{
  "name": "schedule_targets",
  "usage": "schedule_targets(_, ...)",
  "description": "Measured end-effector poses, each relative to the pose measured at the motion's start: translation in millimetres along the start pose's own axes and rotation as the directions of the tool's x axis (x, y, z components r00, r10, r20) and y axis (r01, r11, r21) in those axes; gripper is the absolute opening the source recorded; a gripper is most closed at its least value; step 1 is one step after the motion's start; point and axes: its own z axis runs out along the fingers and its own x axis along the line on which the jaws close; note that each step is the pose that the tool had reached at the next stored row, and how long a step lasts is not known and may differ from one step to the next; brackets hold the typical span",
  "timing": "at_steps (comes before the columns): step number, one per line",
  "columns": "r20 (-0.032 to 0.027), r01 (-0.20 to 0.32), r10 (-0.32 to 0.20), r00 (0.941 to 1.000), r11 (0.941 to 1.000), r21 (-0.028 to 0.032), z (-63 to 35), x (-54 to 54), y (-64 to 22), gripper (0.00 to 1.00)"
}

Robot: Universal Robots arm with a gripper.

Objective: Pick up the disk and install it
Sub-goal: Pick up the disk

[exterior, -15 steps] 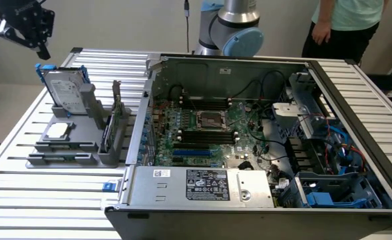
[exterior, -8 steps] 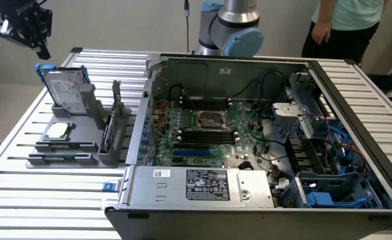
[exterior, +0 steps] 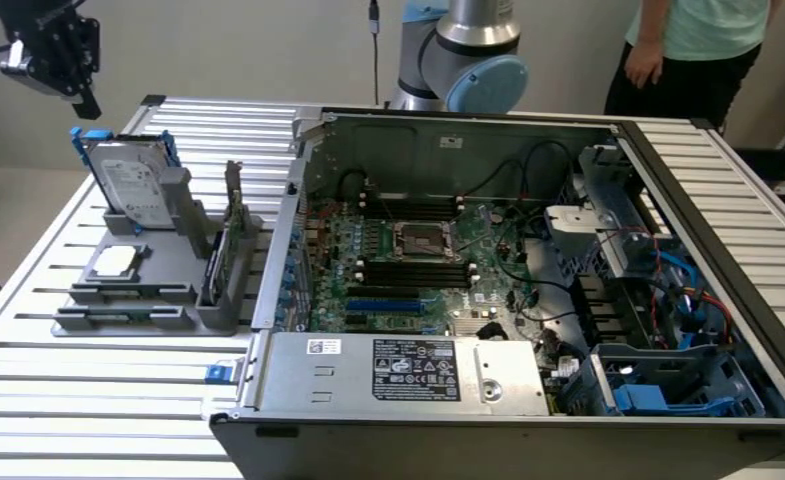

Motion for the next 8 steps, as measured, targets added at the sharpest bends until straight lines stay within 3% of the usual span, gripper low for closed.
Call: schedule_targets(8,-0.0017,0.124,-0.124,0.9923,0.9923,-0.0018,0.6,-0.2,0.0,0.11)
